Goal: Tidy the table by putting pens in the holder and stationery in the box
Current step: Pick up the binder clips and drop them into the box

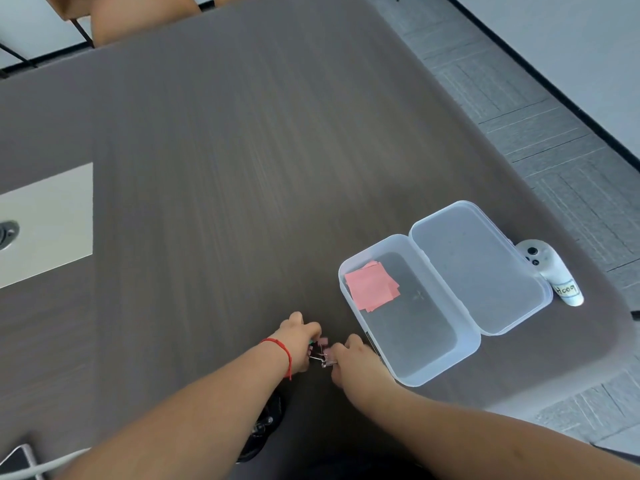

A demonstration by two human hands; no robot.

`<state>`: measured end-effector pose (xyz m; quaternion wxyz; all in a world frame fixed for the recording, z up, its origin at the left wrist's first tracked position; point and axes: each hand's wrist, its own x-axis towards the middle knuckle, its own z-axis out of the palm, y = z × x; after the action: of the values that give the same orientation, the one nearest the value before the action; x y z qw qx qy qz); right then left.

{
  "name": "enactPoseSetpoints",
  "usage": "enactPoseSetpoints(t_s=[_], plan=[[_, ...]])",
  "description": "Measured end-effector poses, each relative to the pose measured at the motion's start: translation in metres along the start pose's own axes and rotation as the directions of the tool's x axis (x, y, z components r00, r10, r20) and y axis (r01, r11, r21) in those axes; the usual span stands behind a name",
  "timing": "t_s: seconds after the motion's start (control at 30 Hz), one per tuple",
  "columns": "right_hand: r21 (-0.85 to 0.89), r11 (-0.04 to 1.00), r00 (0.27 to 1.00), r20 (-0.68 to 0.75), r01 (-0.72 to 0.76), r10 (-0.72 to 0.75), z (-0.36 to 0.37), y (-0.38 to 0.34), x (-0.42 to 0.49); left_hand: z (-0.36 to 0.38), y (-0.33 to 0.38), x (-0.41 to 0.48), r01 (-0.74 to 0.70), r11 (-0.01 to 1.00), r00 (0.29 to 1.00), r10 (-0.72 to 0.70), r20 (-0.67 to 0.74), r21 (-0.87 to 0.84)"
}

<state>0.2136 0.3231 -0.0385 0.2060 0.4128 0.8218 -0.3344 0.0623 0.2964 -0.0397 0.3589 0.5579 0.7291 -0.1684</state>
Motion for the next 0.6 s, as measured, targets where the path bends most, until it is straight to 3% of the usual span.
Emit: enactPoseSetpoints(t_s=[0.2,0.4,0.6], plan=[[-0.012,0.996,0.995,-0.052,0.084,-0.084,0.002,0.008,-0.004,-0.005,-0.003,-0.001,0.038,0.998,0.999,-0.038,-0.017,-0.047],[-0.132,0.986,0.988,-0.101,0.099,-0.113,0.007,0.005,0.000,-0.005,-0.006,-0.003,0.053,0.995,0.996,-0.059,-0.068,-0.088],[-0.174,0.983,0.999,0.000,0.049,-0.050,0.004,0.002,0.007,-0.005,-0.005,-0.001,0.036,0.998,0.998,-0.039,-0.050,-0.056]])
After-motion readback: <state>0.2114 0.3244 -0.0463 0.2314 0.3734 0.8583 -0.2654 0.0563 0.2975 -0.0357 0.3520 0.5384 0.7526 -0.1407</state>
